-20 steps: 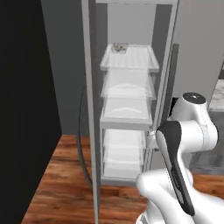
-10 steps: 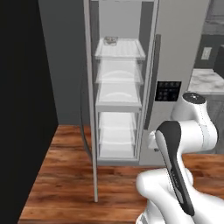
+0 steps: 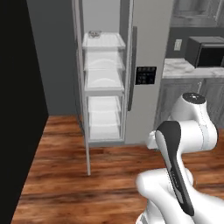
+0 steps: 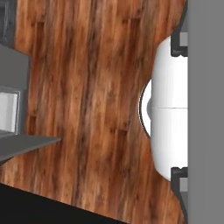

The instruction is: Place two dumplings into each of the tupperware containers and then place the containers in the fridge.

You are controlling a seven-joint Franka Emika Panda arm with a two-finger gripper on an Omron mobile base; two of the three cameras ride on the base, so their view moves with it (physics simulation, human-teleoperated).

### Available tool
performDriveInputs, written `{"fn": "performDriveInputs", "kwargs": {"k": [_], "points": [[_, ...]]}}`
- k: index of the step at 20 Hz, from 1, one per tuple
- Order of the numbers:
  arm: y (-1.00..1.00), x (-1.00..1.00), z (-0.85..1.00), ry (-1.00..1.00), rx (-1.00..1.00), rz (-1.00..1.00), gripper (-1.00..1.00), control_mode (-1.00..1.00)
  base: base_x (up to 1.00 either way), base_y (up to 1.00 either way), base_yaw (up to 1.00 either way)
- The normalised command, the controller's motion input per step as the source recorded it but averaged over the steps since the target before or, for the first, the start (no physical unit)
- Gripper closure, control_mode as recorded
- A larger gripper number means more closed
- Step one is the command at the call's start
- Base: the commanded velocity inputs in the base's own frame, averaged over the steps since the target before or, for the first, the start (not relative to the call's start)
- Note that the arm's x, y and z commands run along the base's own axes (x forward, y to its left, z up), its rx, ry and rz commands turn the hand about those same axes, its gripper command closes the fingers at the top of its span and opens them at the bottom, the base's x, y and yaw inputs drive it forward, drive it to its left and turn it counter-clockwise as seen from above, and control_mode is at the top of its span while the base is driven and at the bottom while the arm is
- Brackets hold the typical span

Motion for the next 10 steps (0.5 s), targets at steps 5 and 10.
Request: {"fn": "performDriveInputs", "kwargs": {"k": [5, 10], "points": [[0.00, 0.00, 0.00, 0.00, 0.00, 0.00, -1.00, 1.00, -1.00, 0.00, -0.20], [0.00, 0.00, 0.00, 0.00, 0.00, 0.00, -1.00, 1.00, -1.00, 0.00, -0.14]]}}
